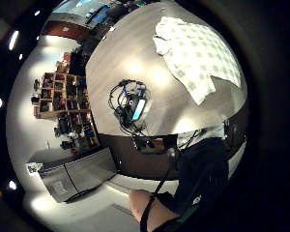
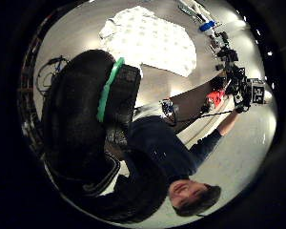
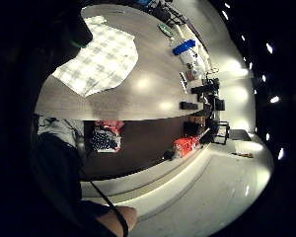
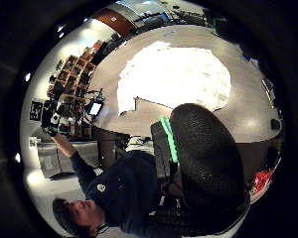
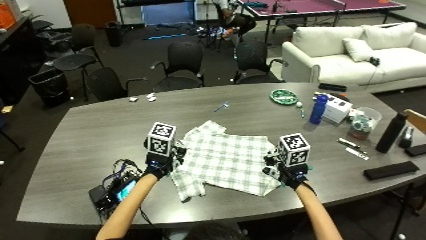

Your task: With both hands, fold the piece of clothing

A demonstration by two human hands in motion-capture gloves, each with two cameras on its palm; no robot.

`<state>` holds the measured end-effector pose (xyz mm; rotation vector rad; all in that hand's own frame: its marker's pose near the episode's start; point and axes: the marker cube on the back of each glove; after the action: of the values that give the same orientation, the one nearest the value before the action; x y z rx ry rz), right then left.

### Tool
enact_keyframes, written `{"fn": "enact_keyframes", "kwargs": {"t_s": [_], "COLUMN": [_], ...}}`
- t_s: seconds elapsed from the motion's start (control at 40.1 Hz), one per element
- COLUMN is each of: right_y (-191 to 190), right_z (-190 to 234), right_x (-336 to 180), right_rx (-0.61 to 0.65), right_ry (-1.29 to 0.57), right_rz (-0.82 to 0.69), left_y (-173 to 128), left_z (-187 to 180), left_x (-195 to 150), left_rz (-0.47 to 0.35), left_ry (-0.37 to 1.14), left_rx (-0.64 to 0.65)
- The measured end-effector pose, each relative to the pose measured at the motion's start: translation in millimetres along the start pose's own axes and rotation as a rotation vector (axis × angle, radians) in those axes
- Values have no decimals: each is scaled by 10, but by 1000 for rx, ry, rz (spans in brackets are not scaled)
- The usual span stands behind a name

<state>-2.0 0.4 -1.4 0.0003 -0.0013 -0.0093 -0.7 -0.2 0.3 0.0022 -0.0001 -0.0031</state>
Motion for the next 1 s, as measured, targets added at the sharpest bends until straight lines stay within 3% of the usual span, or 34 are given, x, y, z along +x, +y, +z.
{"fn": "enact_keyframes", "kwargs": {"t_s": [0.449,0.674,0.848,0.998], "right_y": [-46,-103,-505,-837], "right_z": [-2,-19,158,405], "right_x": [-18,-76,-59,-61], "right_rx": [0,-30,-153,-257], "right_ry": [4,-35,-51,-56], "right_rz": [3,2,39,78], "left_y": [-104,-235,-724,-1230], "left_z": [24,145,481,747], "left_x": [8,41,142,232], "left_rz": [5,66,218,231], "left_ry": [9,25,87,87], "left_rx": [-11,-35,-166,-198]}}
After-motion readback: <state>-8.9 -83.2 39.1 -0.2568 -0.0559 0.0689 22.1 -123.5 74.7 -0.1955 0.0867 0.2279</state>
